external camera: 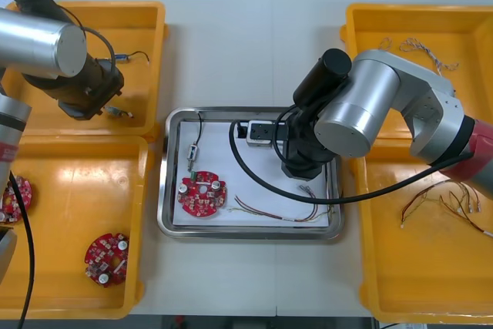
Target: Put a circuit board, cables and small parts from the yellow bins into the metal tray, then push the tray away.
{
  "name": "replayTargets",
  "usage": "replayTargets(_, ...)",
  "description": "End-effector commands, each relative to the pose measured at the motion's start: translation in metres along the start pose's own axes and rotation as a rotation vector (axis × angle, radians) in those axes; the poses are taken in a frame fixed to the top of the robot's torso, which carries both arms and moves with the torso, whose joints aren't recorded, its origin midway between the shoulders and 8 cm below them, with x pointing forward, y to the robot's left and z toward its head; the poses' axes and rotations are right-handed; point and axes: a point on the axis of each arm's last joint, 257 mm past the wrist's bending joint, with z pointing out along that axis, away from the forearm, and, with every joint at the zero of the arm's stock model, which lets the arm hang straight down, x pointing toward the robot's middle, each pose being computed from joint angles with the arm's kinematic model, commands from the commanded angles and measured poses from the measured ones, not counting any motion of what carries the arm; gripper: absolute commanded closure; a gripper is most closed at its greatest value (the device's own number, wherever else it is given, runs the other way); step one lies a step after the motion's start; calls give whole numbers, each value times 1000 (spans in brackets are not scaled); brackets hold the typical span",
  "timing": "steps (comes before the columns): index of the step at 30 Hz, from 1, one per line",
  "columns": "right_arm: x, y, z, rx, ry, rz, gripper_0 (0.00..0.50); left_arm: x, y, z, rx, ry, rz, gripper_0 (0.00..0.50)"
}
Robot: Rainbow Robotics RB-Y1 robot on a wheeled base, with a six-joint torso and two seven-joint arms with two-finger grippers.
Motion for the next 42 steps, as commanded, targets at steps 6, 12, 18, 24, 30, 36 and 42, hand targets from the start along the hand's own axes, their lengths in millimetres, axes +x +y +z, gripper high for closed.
replayTargets(6, -12, -16, -28, 29, -26, 10, 0, 21, 8, 12, -8, 32, -38, 0)
replayTargets(12, -13, -22, -43, 24, -29, 50, 0, 28, 7, 14, -5, 44, -40, 0)
replayTargets(18, -13, -25, -63, 9, -26, 174, 0, 31, 5, 15, -3, 48, -39, 0)
replayTargets(24, -7, -28, -91, 21, 3, 330, 0, 32, 4, 15, -3, 48, -37, 0)
replayTargets(30, 5, -29, -119, 41, 43, 462, 0, 32, 5, 16, -5, 46, -31, 43)
replayTargets(36, 18, -29, -146, 61, 76, 631, 0, 32, 7, 17, -18, 36, -18, 75)
replayTargets(42, 25, -39, -166, 81, 50, 803, 0, 34, 7, 19, -18, 39, -17, 74)
